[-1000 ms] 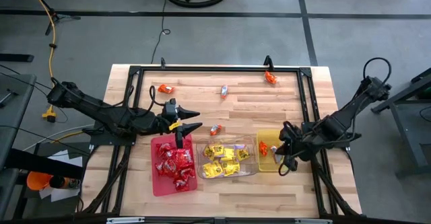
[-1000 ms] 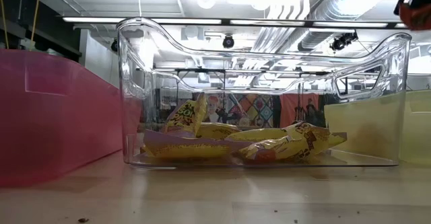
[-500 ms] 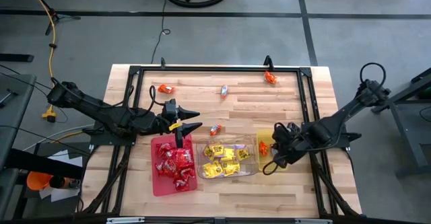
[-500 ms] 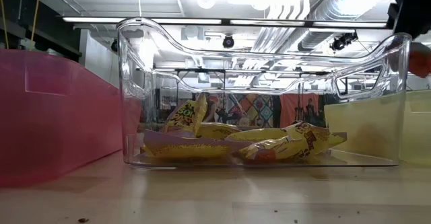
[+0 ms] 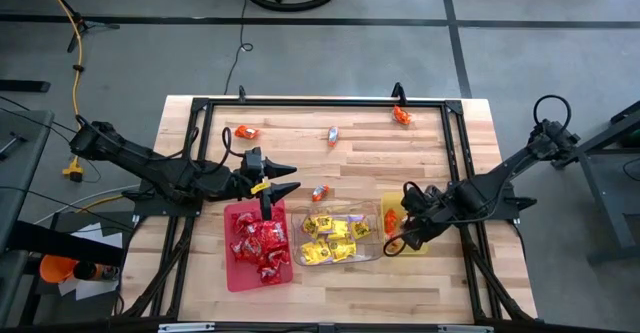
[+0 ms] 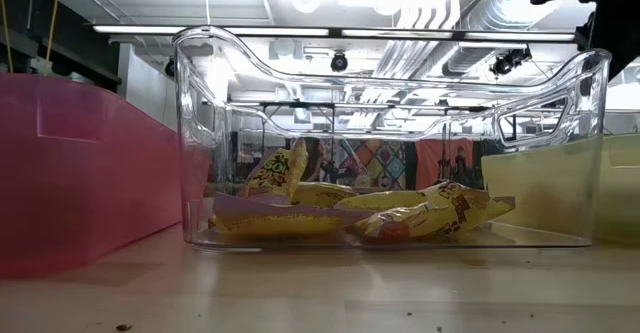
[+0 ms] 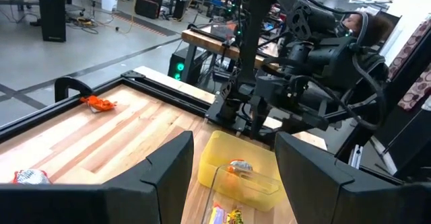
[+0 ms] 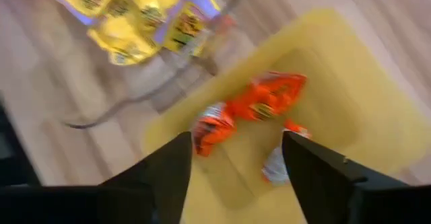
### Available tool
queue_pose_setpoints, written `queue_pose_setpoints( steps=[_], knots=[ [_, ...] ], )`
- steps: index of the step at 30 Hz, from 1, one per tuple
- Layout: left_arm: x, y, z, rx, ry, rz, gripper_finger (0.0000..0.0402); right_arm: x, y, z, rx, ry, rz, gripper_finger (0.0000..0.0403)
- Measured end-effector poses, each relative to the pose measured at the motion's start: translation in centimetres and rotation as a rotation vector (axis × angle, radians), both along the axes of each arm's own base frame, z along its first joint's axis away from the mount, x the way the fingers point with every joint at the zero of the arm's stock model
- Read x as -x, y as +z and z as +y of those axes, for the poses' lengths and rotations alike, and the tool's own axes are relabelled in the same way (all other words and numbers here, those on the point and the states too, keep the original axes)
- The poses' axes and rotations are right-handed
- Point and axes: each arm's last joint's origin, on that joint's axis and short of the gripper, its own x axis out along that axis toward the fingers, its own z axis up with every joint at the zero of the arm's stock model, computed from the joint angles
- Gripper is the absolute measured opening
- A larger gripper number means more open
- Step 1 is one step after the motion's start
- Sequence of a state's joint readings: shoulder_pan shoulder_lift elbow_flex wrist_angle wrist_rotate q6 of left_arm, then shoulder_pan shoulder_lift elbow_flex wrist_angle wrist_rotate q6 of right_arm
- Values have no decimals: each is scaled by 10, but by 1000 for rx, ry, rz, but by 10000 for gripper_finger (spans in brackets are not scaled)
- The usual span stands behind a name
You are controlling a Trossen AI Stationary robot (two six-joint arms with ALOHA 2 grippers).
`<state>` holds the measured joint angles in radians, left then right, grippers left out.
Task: Sort candy
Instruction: Put the orange chocolate into the yellow bin
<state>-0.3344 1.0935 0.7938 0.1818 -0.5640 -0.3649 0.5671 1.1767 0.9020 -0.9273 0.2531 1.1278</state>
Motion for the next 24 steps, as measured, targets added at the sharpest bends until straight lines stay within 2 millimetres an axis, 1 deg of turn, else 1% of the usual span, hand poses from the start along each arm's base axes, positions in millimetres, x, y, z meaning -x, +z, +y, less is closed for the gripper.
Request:
queue_pose_setpoints(
  steps=[2, 4, 7, 9, 12, 16, 18, 20, 24],
  knots=[
    [0, 0, 0, -1, 0, 3, 197, -4, 2, 3, -35, 2, -45, 239],
    [0, 0, 0, 0, -5, 3, 197, -11, 6, 7, -82, 2, -132, 248],
    [0, 0, 0, 2, -16, -1, 197, -27, 19, 13, -93, -1, -355, 251],
    [0, 1, -1, 7, -42, -5, 197, -38, 31, 13, -60, -7, -531, 252],
    [1, 4, -2, 19, -104, -22, 197, -54, 53, 9, 33, 18, -776, 252],
    [9, 14, -2, 41, -202, -74, 197, -66, 81, -3, 193, 68, -1032, 252],
    [15, 21, 0, 41, -229, -109, 197, -70, 90, -11, 255, 60, -1111, 252],
    [21, 26, 3, 23, -235, -133, 197, -72, 94, -18, 300, 45, -1146, 252],
    [30, 33, 6, -28, -233, -149, 197, -76, 94, -29, 326, 12, -1137, 252]
  ],
)
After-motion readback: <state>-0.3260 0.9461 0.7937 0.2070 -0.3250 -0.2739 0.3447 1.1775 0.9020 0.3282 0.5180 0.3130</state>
